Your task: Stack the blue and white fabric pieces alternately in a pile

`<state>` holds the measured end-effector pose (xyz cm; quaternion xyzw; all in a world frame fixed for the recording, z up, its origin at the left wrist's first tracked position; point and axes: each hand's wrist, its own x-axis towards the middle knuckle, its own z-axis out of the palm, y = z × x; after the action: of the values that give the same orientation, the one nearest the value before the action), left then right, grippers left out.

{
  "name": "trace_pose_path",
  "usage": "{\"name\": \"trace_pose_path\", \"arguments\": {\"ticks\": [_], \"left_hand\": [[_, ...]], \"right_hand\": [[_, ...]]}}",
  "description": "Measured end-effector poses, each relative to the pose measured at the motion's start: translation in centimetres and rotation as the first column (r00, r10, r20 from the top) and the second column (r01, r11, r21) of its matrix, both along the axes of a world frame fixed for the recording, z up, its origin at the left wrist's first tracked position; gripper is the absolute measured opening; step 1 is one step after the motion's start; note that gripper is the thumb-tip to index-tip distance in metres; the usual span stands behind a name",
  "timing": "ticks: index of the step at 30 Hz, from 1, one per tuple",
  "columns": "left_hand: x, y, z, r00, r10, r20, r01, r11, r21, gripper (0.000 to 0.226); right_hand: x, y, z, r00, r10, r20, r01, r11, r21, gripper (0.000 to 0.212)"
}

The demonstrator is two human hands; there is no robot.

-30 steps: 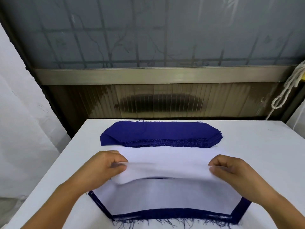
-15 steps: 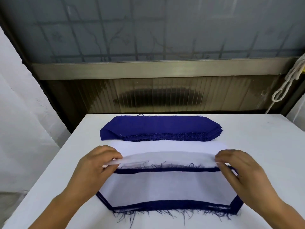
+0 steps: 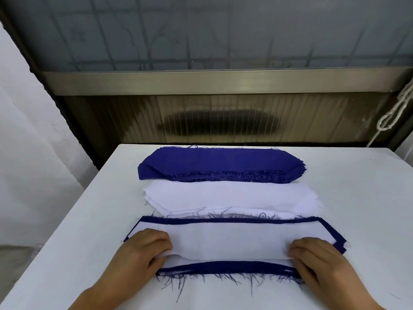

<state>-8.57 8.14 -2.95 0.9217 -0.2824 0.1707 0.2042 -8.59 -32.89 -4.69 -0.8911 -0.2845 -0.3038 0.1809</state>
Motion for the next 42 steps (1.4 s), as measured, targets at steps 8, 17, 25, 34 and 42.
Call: {"name": "trace_pose_path", "arguments": {"ticks": [8,17,25,34,42], "left_hand": [[0.0,-0.6,0.6,0.997,0.029,-0.077,-0.029,1.0,0.001,0.031],[2.8,-5.7,0.9,0.996,-0.007,-0.09,0.008,1.0,0.005,0.013],[2.5,-1.8,-0.5,0.992,0.084,-0.092,-0.087,0.996,-0.027,0.018],[6.2,-1.5,0.8,0.969,0.247,0.015,-0.247,0.969,-0.009,0.014],[14.6,-4.8,2.6,0.949,0.301,0.091,-0.307,0.95,0.064,0.032]], "right_hand": [[-0.4,0.1,0.6,0.995,-0.004,-0.102,0.007,1.0,0.029,0.037],[1.6,4.6,3.4,0.919,-0.045,-0.392,0.029,0.998,-0.048,0.004],[1.6,0.9,3.0,0.863,-0.236,-0.446,0.243,0.969,-0.043,0.025],[5.9,0.7,3.7,0.846,-0.351,-0.401,0.354,0.933,-0.069,0.018],[15.4,2.8,4.8,0.906,-0.289,-0.311,0.296,0.955,-0.025,0.026]]}}
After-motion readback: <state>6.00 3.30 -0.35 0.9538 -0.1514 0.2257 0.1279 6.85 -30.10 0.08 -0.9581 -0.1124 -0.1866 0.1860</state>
